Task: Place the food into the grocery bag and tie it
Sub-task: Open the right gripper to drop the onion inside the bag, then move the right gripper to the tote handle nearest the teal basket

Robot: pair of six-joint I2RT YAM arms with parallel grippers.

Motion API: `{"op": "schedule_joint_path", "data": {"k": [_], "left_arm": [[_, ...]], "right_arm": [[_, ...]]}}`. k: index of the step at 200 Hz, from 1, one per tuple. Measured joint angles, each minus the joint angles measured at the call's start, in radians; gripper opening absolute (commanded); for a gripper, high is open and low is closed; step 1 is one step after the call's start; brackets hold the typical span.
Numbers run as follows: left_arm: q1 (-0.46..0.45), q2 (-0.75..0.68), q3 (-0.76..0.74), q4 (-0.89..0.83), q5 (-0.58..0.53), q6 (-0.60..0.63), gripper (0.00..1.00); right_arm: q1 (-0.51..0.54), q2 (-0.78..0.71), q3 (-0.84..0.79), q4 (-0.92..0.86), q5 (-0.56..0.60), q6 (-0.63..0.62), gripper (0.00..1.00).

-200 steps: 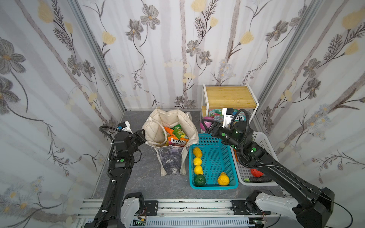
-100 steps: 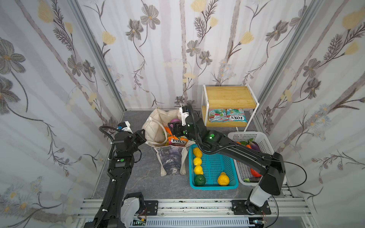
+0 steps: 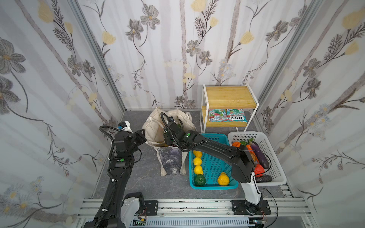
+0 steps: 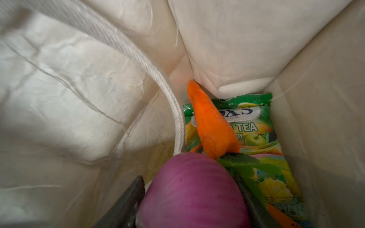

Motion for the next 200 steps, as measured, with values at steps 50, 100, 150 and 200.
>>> {"op": "schedule_joint_path", "data": {"k": [50, 100, 150, 200], "left_arm": [[0.000, 0.000, 0.000, 0.000, 0.006, 0.000, 0.00], [0.000, 0.000, 0.000, 0.001, 0.006, 0.000, 0.00], [0.000, 0.000, 0.000, 0.005, 0.006, 0.000, 0.00], [-0.002, 0.017, 0.000, 0.012, 0.006, -0.002, 0.00]], "right_arm": [[0.000, 0.039, 0.026, -0.025, 0.000, -0.009, 0.86], [0.003, -0.045, 0.042, -0.069, 0.002, -0.003, 1.00], [0.042, -0.286, -0.010, -0.019, 0.114, 0.006, 1.00], [0.048, -0.497, -0.110, -0.010, 0.344, 0.163, 1.00]]}}
